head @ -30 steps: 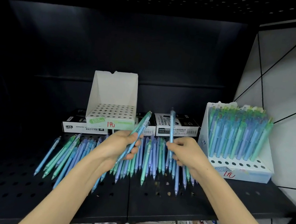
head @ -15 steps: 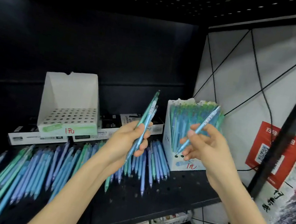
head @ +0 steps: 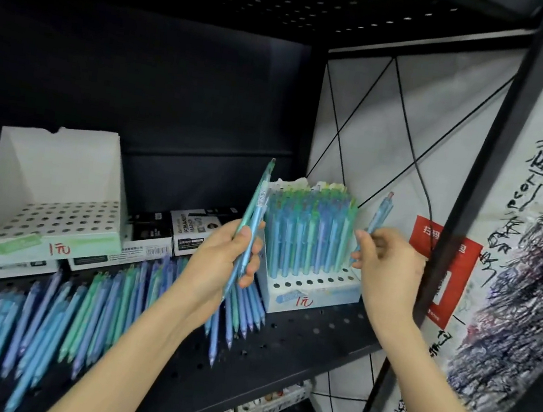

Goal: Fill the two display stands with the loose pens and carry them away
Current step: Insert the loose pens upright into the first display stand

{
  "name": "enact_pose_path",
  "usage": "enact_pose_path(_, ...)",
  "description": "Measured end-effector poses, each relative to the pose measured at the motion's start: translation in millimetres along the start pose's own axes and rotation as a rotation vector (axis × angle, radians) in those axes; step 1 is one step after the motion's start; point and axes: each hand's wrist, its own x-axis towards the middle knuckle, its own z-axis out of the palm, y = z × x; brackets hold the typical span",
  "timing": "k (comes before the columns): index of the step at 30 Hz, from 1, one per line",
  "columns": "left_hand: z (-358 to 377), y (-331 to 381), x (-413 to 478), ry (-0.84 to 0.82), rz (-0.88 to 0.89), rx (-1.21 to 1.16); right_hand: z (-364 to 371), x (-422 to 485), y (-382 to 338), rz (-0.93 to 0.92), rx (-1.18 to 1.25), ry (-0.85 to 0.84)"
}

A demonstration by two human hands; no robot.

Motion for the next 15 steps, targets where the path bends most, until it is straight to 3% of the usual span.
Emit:
enact_pose_path(8, -2.9, -1.5, 0.4, 0.029, -0.022, -0.05, 12.3, 7.3, 23.1, 0.132, 0.007, -0.089)
enact_pose_path(15, 0.2, -2.9, 1.0, 0.013, -0.03, -0.012, 8.6, 12.9, 20.8, 0.099, -0.11, -0.126)
